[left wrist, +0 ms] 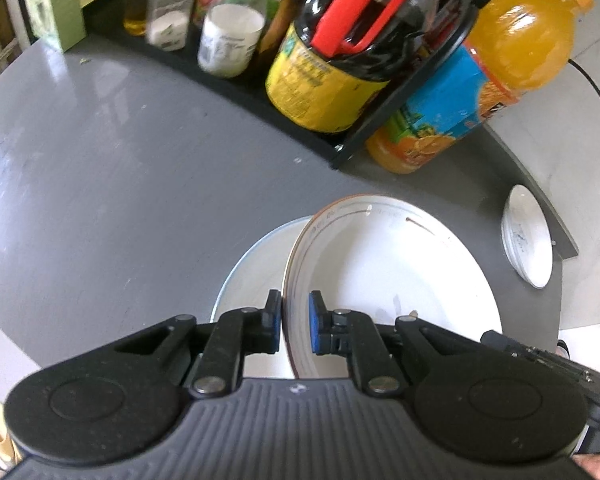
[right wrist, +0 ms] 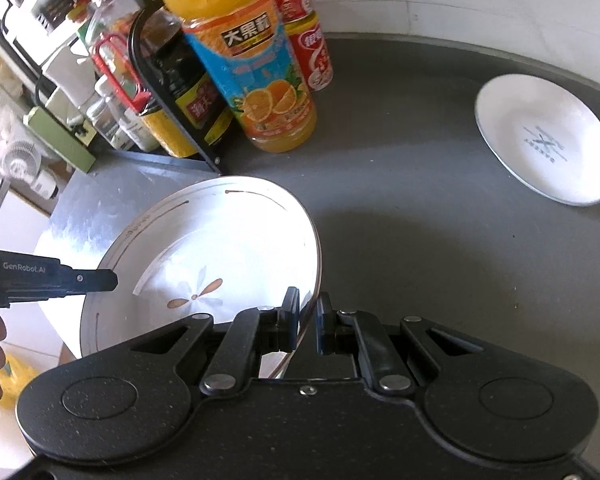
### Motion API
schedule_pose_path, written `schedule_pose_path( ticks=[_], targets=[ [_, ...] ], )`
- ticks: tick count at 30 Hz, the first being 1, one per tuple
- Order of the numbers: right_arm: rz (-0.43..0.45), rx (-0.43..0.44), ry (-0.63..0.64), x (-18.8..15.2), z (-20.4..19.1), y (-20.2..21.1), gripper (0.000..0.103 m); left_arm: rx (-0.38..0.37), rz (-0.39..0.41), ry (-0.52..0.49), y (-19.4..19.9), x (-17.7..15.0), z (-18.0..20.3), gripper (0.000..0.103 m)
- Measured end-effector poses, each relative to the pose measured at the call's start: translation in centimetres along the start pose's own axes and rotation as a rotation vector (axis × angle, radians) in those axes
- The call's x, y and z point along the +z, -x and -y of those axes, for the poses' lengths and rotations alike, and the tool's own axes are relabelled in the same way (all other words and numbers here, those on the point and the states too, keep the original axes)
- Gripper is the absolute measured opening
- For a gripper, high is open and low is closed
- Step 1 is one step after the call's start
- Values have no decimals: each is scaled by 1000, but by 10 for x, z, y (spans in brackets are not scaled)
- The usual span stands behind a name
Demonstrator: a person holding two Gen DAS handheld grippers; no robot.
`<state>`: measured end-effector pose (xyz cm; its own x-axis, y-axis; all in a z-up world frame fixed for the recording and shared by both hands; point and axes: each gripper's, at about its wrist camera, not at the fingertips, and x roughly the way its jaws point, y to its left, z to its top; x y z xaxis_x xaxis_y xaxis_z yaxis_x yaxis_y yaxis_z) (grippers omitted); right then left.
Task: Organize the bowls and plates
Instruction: 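Lift the flower plate with both grippers and carry it over the 'Sweet' plate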
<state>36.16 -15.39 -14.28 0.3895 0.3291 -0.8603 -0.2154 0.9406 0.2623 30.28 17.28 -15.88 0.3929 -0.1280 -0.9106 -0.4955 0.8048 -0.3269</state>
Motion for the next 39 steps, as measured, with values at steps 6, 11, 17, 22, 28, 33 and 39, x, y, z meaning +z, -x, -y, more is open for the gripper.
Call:
schedule_pose_path(
  ticks=[6,11,17,22,28,33,39],
  targets=[
    [-24,-14,82,4,-12,-8,9,23,-10,36,-3,-8,-8,12],
    [-42,-34,121,6,-17,-14,9,42,-22,62,-7,-12,-11,12],
    [-67,-50,151,6,-21,-20,9,58,-51,68,-13,-15,-10,12],
    [-91,-65,158,4,-23,-27,9,74,-76,57,-17,-19,-7,12],
    [-104,-76,176,2,-28,-31,10,97,-85,42,-19,-23,-2,12],
    [-101,-89,173,2,-30,-33,10,80,-92,41,-20,-24,-7,12],
    [-93,-120,189,-1,-36,-34,11,84,-93,32,-17,-23,-6,12]
  ],
)
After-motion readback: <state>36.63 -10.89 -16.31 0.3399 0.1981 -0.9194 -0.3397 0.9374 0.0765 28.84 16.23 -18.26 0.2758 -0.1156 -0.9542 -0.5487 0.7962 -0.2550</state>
